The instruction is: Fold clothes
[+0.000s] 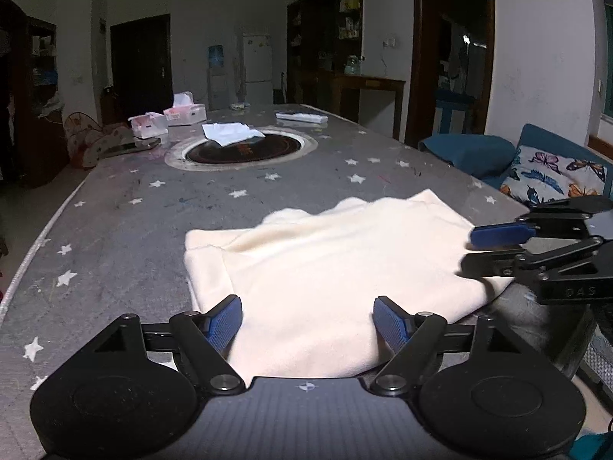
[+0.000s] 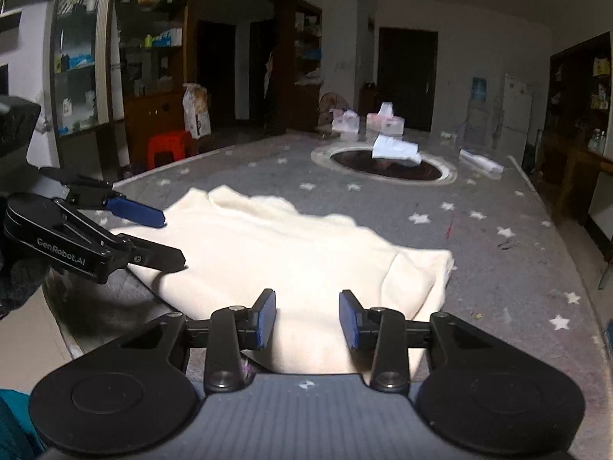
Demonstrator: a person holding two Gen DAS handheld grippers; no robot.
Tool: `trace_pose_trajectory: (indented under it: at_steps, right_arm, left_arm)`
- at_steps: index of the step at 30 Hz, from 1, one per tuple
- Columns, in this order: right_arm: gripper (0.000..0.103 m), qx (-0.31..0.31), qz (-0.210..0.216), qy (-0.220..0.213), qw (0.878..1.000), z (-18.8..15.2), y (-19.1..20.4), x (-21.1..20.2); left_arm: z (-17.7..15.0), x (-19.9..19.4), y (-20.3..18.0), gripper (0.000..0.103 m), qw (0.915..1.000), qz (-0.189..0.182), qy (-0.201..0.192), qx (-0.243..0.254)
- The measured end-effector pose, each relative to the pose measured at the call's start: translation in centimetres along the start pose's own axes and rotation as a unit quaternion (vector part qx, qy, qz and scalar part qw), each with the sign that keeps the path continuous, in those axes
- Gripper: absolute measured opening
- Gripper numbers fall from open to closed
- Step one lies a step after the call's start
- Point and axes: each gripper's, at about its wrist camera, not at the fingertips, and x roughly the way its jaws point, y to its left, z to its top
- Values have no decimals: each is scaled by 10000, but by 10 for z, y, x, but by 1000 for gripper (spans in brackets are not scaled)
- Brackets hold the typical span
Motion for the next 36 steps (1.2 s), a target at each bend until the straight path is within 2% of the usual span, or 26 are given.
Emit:
trace_pose_trajectory:
  at_steps: [6, 9, 13, 17, 22, 25, 31, 36]
  right_arm:
    - [34, 24, -27, 54, 10000, -14, -4, -7]
    - [34, -58, -21, -75, 10000, -21, -4, -5]
    - [34, -2, -6, -64, 10000, -15, -4, -14]
    - [34, 56, -170, -180, 9997, -14, -7, -26]
    - [34, 166, -355, 33, 9992, -26, -15, -20]
    - [34, 112, -382, 53, 9992, -20, -16, -24]
    - [36, 4, -95, -233, 9997, 0, -9, -22]
    - [36, -71, 96, 37, 9999, -4, -1, 4]
  left_arm:
    - [-6, 1, 6, 79, 9998, 71, 86, -132]
    - [-8, 2, 7, 81, 9997, 99, 98, -181]
    - [-3, -6, 9, 80, 9997, 142, 38, -177]
    - [2, -10, 14, 80, 9995, 219, -46, -243]
    - [-4, 0, 18, 80, 9990, 318, 139, -291]
    - [-3, -3, 21, 80, 9987, 336, 138, -360]
    - [0, -8, 26, 80, 9982, 464, 55, -376]
    - [-10, -8, 36, 80, 9968, 552, 146, -563]
